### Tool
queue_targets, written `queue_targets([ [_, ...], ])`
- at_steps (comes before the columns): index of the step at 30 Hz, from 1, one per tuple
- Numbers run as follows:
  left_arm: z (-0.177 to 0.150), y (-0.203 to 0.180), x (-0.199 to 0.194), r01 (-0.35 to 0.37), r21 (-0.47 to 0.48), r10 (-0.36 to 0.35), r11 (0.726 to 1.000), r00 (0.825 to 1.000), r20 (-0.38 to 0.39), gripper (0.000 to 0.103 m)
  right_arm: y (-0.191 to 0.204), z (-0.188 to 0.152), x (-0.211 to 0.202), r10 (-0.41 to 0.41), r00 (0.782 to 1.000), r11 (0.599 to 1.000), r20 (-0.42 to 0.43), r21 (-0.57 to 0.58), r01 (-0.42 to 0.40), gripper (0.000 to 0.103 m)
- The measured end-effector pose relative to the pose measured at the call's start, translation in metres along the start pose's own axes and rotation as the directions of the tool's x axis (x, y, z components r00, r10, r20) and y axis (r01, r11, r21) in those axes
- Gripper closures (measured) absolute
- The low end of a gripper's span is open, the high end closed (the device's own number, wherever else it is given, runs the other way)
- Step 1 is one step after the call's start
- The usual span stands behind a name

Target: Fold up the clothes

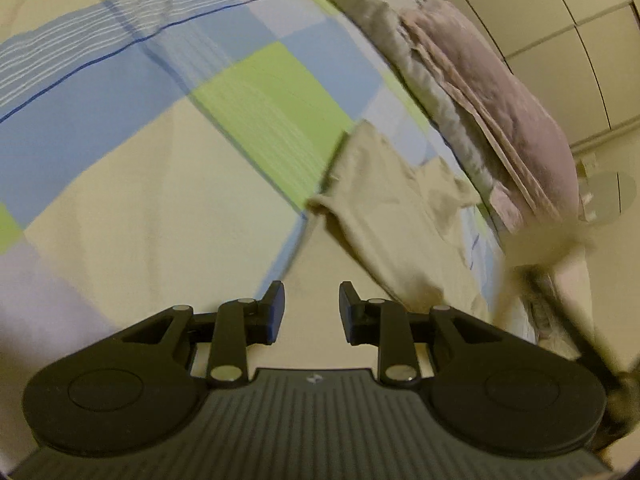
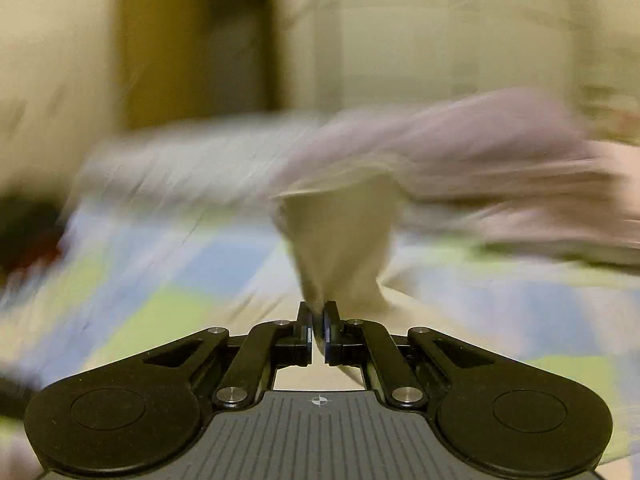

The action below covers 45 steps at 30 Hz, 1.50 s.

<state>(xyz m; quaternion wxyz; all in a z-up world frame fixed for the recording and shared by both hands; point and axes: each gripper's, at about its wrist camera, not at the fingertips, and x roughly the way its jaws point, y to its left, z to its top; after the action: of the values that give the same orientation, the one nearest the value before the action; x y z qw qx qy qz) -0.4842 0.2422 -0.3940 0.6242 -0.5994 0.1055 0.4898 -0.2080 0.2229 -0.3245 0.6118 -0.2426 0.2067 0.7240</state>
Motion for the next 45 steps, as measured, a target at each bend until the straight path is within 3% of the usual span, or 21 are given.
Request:
queue_targets([
  [1, 0.0, 0.005, 0.0, -0.008, -0.008, 0.008, 1.0, 1.0, -0.008, 0.08, 0.025, -0.009, 0.019, 0.002, 0.996, 0.999, -0.092, -0.054, -0.007, 0.054],
  [2, 0.001, 0.008, 0.0, -0.013, -0.009, 0.013, 1.0, 1.0, -0.014, 0.08, 0.041, -0.023, 0.034, -0.01, 0.985, 0.995, -0.17, -0.096, -0.007, 0.035],
  [5, 0.002, 0.014, 0.004, -0.016, -0.002, 0.016, 1.0, 0.999, -0.035, 0.079, 0.055, -0.06, 0.044, -0.053, 0.956, 0.988, -0.289, -0.155, 0.008, 0.035],
  [8, 0.003, 0.007, 0.018, -0.006, 0.034, 0.009, 0.999, 0.998, -0.067, 0.078, 0.032, -0.088, 0.028, -0.095, 0.933, 0.99, -0.346, -0.13, 0.052, 0.035],
  [11, 0.005, -0.01, 0.037, 0.013, 0.081, -0.006, 0.997, 0.997, -0.082, 0.075, -0.019, -0.101, 0.013, -0.134, 0.902, 0.99, -0.411, -0.009, 0.143, 0.035],
  [16, 0.017, -0.056, 0.077, 0.028, 0.222, -0.014, 0.975, 0.998, -0.066, 0.071, -0.089, -0.129, -0.019, -0.159, 0.878, 0.933, -0.451, 0.221, 0.282, 0.035],
  [22, 0.029, -0.095, 0.124, -0.03, 0.36, 0.053, 0.933, 0.997, -0.054, 0.068, -0.118, -0.126, -0.031, -0.119, 0.916, 0.891, -0.384, 0.365, 0.269, 0.036],
  [25, 0.028, -0.105, 0.138, -0.053, 0.415, 0.08, 0.908, 0.996, -0.049, 0.071, -0.145, -0.126, -0.037, -0.152, 0.92, 0.83, -0.361, 0.459, 0.317, 0.036],
  [26, 0.026, -0.111, 0.139, -0.063, 0.45, 0.092, 0.891, 0.995, -0.043, 0.081, -0.154, -0.126, -0.038, -0.163, 0.921, 0.807, -0.354, 0.49, 0.331, 0.036],
  [27, 0.025, -0.116, 0.139, -0.075, 0.488, 0.106, 0.869, 0.994, -0.035, 0.103, -0.162, -0.126, -0.04, -0.175, 0.921, 0.782, -0.348, 0.52, 0.344, 0.036],
  [28, 0.024, -0.122, 0.137, -0.08, 0.514, 0.109, 0.854, 0.994, -0.028, 0.102, -0.171, -0.126, -0.042, -0.183, 0.922, 0.759, -0.341, 0.547, 0.353, 0.036],
  [30, 0.028, -0.13, 0.12, -0.034, 0.505, 0.043, 0.862, 0.999, -0.006, 0.103, -0.183, -0.125, -0.045, -0.182, 0.927, 0.734, -0.327, 0.582, 0.35, 0.036],
  [33, 0.039, -0.141, 0.078, 0.021, 0.527, -0.068, 0.85, 0.995, 0.07, 0.103, -0.183, -0.118, -0.044, -0.185, 0.933, 0.772, -0.31, 0.542, 0.333, 0.036],
  [36, 0.056, -0.142, 0.041, 0.021, 0.552, -0.132, 0.834, 0.978, 0.163, 0.102, -0.176, -0.112, -0.029, -0.231, 0.922, 0.82, -0.312, 0.448, 0.357, 0.036],
  [40, 0.072, -0.116, 0.044, 0.019, 0.549, -0.071, 0.836, 0.995, 0.074, 0.1, -0.172, -0.106, 0.005, -0.228, 0.926, 0.85, -0.3, 0.402, 0.34, 0.036],
  [43, 0.067, -0.098, 0.071, 0.03, 0.513, -0.02, 0.858, 1.0, -0.024, 0.085, -0.169, -0.104, 0.028, -0.234, 0.916, 0.867, -0.326, 0.357, 0.349, 0.036],
  [45, 0.066, -0.09, 0.084, -0.005, 0.516, 0.024, 0.857, 0.999, -0.029, 0.082, -0.169, -0.101, 0.031, -0.245, 0.91, 0.869, -0.334, 0.34, 0.358, 0.036],
])
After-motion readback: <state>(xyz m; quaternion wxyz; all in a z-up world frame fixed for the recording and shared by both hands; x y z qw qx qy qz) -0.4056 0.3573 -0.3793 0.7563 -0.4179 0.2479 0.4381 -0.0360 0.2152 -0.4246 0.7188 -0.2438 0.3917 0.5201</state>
